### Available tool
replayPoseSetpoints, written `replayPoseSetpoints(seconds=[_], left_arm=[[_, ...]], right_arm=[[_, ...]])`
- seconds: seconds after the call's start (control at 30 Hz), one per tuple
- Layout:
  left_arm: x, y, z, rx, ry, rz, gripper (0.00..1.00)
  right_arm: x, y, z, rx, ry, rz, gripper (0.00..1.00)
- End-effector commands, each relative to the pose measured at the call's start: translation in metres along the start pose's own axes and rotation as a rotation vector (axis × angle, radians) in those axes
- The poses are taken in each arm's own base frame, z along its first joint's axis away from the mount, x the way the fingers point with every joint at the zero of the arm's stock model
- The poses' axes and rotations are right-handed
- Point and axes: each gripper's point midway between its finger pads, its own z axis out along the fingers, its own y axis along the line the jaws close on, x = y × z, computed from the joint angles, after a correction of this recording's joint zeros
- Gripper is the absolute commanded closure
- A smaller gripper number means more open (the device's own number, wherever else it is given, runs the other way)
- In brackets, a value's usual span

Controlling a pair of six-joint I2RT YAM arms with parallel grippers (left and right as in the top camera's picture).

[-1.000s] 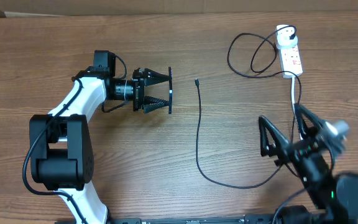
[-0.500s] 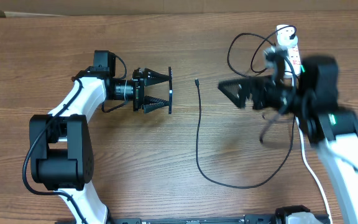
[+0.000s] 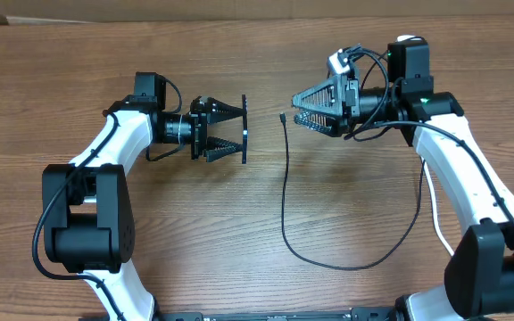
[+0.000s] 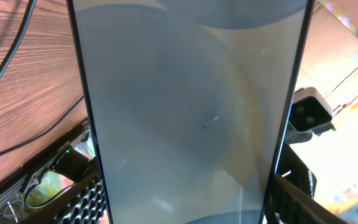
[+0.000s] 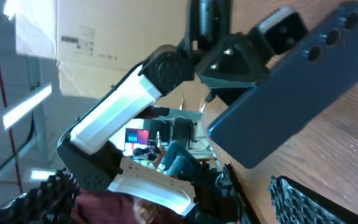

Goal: Plug charger to phone and switch on socket

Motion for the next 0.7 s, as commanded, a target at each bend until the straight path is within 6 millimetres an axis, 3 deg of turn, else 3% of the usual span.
replayPoseSetpoints(seconds=[0.0, 0.13, 0.37, 0.5, 0.67], left_arm=[[0.010, -0.018, -0.001, 0.037, 0.035, 0.078, 0.44], [0.010, -0.017, -0.001, 0.036, 0.035, 0.078, 0.44], [0.008, -0.016, -0.001, 0.026, 0.023, 0.077, 0.45], [0.005, -0.011, 0.002, -0.001, 0.003, 0.075, 0.45], [0.001, 0.001, 0.014, -0.073, -0.026, 0.072, 0.45]], right_arm=[[-0.015, -0.017, 0.000, 0.114, -0.067, 0.066, 0.00], [-0.018, -0.058, -0.005, 0.335, -0.146, 0.124, 0.00], [-0.006, -0.088, 0.006, 0.551, -0.101, -0.024, 0.00], [-0.005, -0.097, 0.013, 0.653, -0.102, -0.062, 0.00], [-0.012, -0.083, 0.007, 0.774, -0.119, -0.076, 0.00]])
